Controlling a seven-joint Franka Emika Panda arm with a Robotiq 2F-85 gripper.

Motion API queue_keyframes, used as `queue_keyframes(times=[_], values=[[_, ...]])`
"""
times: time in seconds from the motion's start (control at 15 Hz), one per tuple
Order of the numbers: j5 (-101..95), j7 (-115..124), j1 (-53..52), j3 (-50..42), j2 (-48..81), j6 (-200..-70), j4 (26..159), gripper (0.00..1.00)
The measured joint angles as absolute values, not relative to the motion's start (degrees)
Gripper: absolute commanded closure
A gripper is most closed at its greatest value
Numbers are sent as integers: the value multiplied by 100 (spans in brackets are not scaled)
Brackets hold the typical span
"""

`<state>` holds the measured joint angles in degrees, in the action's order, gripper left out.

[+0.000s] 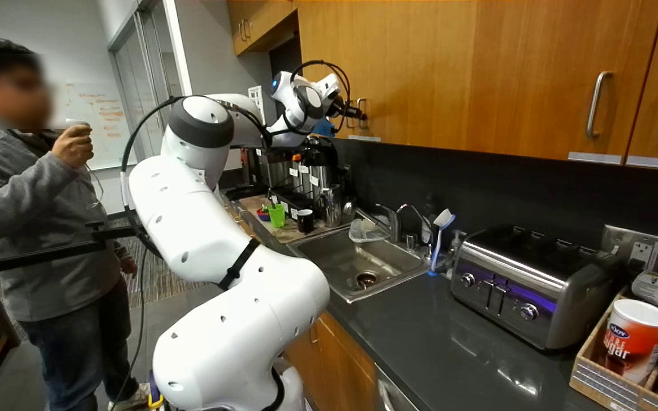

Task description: Open the right door of the cabinet above the sink.

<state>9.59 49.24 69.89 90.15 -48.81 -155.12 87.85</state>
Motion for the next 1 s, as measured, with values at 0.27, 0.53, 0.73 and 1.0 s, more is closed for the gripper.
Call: queue_keyframes(times=[0.27,0.53,0.73,1.0], values=[[1034,4924,6581,8762,-4879,-15545,9127,96],[1040,4925,6146,8502,-4878,-15556,9474,96],[1041,4939,5862,8328,-4878,-15559,9697,96],[1043,5008,5436,8055,-4882,-15572,10032,96]])
